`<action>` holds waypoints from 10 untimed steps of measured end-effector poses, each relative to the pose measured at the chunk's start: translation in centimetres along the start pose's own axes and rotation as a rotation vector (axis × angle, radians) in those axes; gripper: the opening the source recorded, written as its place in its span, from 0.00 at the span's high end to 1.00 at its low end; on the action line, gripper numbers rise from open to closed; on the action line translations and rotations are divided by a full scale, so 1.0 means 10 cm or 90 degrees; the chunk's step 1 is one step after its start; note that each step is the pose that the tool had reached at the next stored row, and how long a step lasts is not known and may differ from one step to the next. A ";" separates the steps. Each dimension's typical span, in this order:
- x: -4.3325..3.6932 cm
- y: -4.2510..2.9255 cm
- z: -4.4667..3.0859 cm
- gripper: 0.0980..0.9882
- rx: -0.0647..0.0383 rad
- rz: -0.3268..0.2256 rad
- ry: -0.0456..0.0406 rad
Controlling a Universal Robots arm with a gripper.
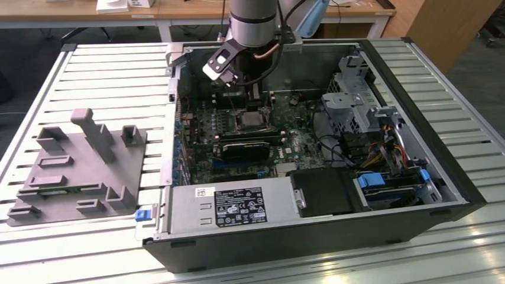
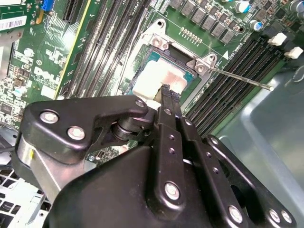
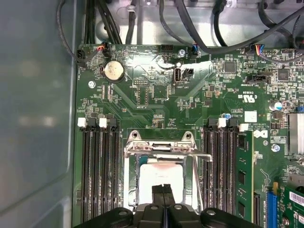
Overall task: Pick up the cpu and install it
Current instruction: 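Close the cpu cover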
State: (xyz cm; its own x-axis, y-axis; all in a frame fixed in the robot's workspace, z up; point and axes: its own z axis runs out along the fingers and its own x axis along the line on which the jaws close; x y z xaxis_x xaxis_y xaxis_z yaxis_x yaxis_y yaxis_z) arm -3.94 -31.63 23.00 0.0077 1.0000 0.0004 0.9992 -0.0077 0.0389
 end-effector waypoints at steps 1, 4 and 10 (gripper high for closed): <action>0.000 0.000 -0.011 0.99 0.000 0.000 0.0000; 0.000 0.003 -0.069 0.99 0.000 0.000 0.0000; 0.000 0.011 -0.279 0.99 0.000 0.000 0.0000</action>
State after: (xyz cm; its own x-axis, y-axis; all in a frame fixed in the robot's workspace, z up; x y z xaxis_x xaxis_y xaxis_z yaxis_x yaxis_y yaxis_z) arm -3.94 -31.63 25.79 0.0077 1.0000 0.0004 0.9992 -0.0077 0.0386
